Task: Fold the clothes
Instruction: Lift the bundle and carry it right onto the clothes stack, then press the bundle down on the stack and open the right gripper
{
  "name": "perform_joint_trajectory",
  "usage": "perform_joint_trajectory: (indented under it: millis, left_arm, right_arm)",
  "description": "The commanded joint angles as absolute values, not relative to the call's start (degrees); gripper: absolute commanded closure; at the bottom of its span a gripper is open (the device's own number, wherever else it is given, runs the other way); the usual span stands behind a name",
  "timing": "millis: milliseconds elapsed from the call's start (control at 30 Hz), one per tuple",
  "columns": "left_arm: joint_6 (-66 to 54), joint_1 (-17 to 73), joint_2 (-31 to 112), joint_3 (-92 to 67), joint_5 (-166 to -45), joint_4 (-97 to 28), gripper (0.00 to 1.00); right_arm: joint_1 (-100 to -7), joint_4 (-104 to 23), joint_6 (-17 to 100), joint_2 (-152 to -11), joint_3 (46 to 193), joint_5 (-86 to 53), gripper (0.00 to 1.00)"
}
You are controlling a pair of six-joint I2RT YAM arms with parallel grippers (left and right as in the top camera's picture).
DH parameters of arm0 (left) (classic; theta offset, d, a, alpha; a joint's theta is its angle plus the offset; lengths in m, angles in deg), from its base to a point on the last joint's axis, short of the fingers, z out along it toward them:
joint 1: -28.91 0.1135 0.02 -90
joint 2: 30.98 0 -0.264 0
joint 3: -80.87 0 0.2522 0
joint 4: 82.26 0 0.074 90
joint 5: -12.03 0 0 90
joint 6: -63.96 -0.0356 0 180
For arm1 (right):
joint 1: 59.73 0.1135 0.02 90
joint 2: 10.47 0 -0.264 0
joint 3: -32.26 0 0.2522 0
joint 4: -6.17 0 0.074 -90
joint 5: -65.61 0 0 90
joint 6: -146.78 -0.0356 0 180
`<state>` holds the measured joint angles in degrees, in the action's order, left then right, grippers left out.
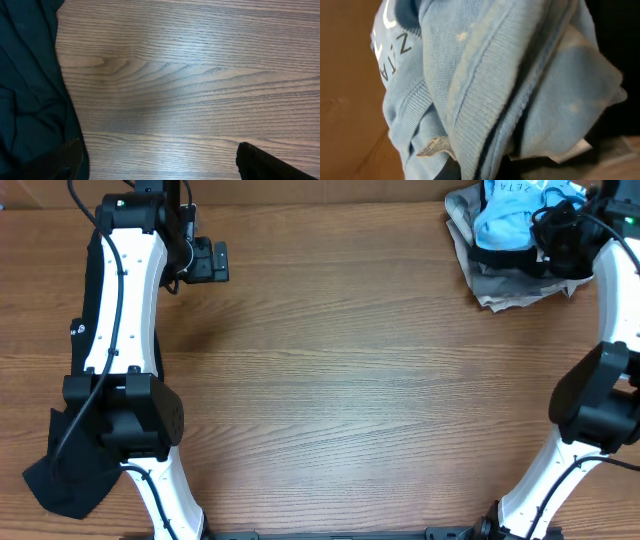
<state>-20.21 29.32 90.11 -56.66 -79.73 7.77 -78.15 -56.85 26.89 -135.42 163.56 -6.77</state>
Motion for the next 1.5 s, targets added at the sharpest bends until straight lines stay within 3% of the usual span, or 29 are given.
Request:
perform_joint_trajectory:
  millis: [0,33,100,133,167,400,600,733,833,900,1100,1133,1167,1233,1333,1467]
  left_arm:
    - [-19.6,29.2,90.5,-57.4,-81.1,7.7,0.00]
    - [-19.6,29.2,90.5,-57.4,-81.2,7.6,0.00]
    - [-19.6,29.2,90.5,-57.4,-81.3,7.5,0.00]
    - [-19.6,29.2,90.5,-57.4,-81.3,7.5,0.00]
    - [-19.6,29.2,90.5,-57.4,-81.3,7.5,0.00]
    - [-19.6,29.2,90.5,-57.4,-81.2,7.6,0.00]
    - [-19.6,29.2,90.5,-57.4,-81.3,7.5,0.00]
    - [-19.6,29.2,90.5,-57.4,-82.6,7.5,0.00]
    - [-19.6,29.2,90.5,-57.4,-82.7,7.5,0.00]
    - [-19.6,29.2,90.5,-57.4,-82.7,7.6,0.00]
    - [-19.6,29.2,90.5,-57.4,-82.7,7.6,0.00]
    - [-19.6,29.2,90.5,-57.4,-82.7,7.6,0.00]
    - [-19.6,29.2,90.5,-57.4,-82.6,7.6,0.00]
    - [-19.6,29.2,90.5,-57.4,-82.5,7.6,0.00]
    - [-19.6,29.2,90.5,-57.4,-82.5,7.6,0.00]
    - [-19.6,29.2,90.5,-57.4,-82.5,7.6,0.00]
  right_arm:
    - [-78.8,-59.3,32.6,-130.8,165.1,-6.3,0.95]
    - [-78.8,-60.3,33.8,-130.7,165.1,-6.3,0.88]
    - [-78.8,-61.9,34.8,-130.6,165.2,-6.3,0.40]
    - [-78.8,-62.3,34.8,-130.6,165.2,-6.3,0.26]
    - [-78.8,-62.7,34.8,-130.4,165.2,-6.3,0.20]
    - [-78.8,-62.8,38.5,-126.0,165.2,-6.2,0.18]
    - [-78.4,-56.5,48.4,-122.6,165.2,-6.3,0.31]
    - [-78.4,-49.8,52.8,-123.8,165.1,-9.2,0.50]
    - [-78.3,-42.9,52.8,-127.5,165.1,-12.9,0.89]
    - [-78.3,-38.4,52.8,-131.4,165.1,-12.8,0.92]
    - [-78.0,-34.8,52.7,-140.9,165.1,-12.8,0.91]
    - [-78.0,-35.5,52.8,-142.3,165.1,-12.9,0.82]
    - [-78.0,-36.2,52.8,-143.5,165.1,-13.1,0.66]
    - [-78.0,-37.8,52.8,-145.8,165.0,-15.4,0.52]
    - [-78.0,-39.4,54.1,-147.0,165.0,-16.1,0.44]
    - [-78.0,-38.6,54.3,-144.8,165.4,-16.9,0.23]
